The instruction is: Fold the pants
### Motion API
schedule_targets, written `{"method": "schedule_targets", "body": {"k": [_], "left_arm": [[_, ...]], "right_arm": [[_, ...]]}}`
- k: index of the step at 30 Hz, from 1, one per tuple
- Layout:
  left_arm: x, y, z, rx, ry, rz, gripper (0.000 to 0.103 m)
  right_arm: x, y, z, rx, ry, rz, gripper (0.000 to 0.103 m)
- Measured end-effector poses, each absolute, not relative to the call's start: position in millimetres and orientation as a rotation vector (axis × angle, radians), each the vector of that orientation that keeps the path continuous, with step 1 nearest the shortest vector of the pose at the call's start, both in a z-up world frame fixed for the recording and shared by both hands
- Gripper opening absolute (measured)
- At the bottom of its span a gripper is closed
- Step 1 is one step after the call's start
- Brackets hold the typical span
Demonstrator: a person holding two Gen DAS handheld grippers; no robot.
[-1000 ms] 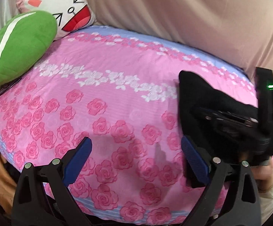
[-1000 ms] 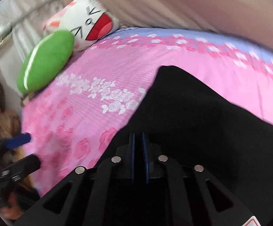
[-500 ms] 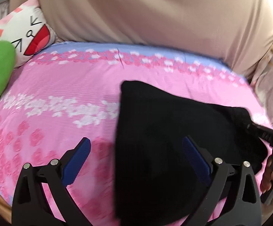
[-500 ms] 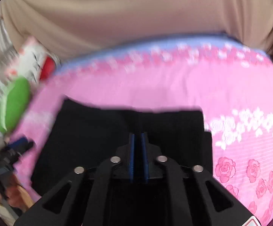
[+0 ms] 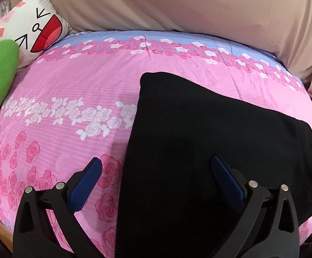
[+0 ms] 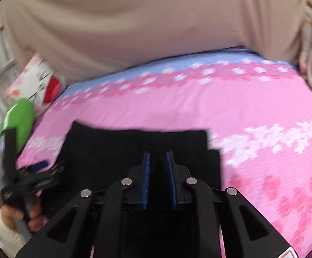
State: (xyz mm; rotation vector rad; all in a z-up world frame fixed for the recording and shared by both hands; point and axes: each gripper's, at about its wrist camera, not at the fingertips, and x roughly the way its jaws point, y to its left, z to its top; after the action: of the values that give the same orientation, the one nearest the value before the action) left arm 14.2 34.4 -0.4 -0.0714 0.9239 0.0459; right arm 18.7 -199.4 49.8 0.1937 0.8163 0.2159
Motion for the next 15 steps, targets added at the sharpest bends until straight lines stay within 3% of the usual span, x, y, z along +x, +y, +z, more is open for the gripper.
{"method": "schedule_targets", "body": {"k": [2, 3, 5, 7, 10, 11, 13, 15], "left_arm": [[13.1, 33.9, 0.7, -0.072, 0.925, 0.051, 0.098], [12.0, 33.5, 1.2, -0.07, 0.926, 0.05, 0.098], [10.1, 33.6, 2.3, -0.068, 0.928, 0.049, 0.098], [7.8, 33.0, 2.8, -0.06, 0.926, 0.054, 0.098], [4.9, 32.7, 3.2, -0.064, 0.928, 0.057, 0.098], [3.3, 32.8, 3.7, -0.065, 0.929, 0.057, 0.098], [-0.3, 33.9, 5.0, -0.066, 0.931, 0.054, 0.098], [-6.5, 35.0, 6.9, -0.053, 0.932, 0.056, 0.098]], "right_arm": [[16.0, -190.0, 34.3, 0.141, 0.868, 0.216, 0.014], [17.8, -193.0, 19.2, 0.111, 0.894, 0.181, 0.005], [11.8, -205.8, 16.5, 0.186, 0.884, 0.199, 0.004], [-3.5, -207.7, 36.9, 0.207, 0.845, 0.174, 0.014], [-18.7, -194.6, 46.2, 0.122, 0.829, 0.215, 0.02], [-17.5, -194.5, 40.8, 0.115, 0.846, 0.218, 0.02], [-17.4, -203.0, 19.4, 0.093, 0.884, 0.181, 0.006], [-26.2, -217.0, 20.5, 0.186, 0.874, 0.191, 0.007]]}}
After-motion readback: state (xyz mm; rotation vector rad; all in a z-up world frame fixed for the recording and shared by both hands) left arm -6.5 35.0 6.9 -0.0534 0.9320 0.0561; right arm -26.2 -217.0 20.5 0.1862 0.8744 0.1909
